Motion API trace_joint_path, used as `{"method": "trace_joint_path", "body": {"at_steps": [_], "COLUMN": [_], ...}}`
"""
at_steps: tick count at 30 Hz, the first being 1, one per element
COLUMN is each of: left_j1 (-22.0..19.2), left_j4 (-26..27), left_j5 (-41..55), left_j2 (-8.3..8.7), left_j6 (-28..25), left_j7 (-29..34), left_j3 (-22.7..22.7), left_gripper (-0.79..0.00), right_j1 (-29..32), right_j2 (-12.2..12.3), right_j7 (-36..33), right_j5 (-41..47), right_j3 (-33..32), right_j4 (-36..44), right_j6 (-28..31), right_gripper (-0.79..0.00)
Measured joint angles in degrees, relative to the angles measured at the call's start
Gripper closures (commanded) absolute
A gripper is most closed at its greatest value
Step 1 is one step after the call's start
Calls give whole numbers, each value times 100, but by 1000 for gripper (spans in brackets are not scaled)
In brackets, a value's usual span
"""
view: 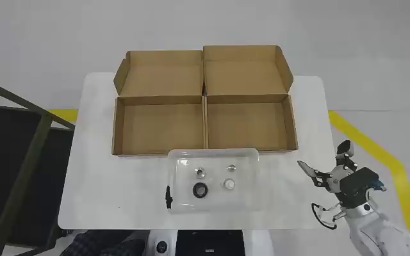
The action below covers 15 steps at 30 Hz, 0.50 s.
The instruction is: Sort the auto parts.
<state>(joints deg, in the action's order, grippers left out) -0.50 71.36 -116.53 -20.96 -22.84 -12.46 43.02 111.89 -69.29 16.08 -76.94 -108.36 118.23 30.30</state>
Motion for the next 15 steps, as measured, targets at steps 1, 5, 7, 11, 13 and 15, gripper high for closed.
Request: {"method": "trace_joint_path", "body": {"at_steps": [1,5,7,11,13,15], "left_j1": [0,0,0,0,0,0], "left_j4": [0,0,0,0,0,0], "left_j5": [0,0,0,0,0,0], "left_j2": [0,0,0,0,0,0], "left_j6": [0,0,0,0,0,0], "left_j7": [0,0,0,0,0,0], "left_j3": [0,0,0,0,0,0], "left_gripper": [-784,-784,-785,-785,-785,-785], "right_j1": [0,0,0,-9,-65,-129], "right_j2": [0,0,0,1,11,27], "right_j7": [0,0,0,-22,-167,-338], "right_j5": [0,0,0,-6,-13,63], "right_j3": [0,0,0,18,132,272], "right_j4": [0,0,0,13,60,70], "right_j6": [0,0,0,14,154,435], "right_gripper": [-785,-784,-785,-785,-785,-785]}}
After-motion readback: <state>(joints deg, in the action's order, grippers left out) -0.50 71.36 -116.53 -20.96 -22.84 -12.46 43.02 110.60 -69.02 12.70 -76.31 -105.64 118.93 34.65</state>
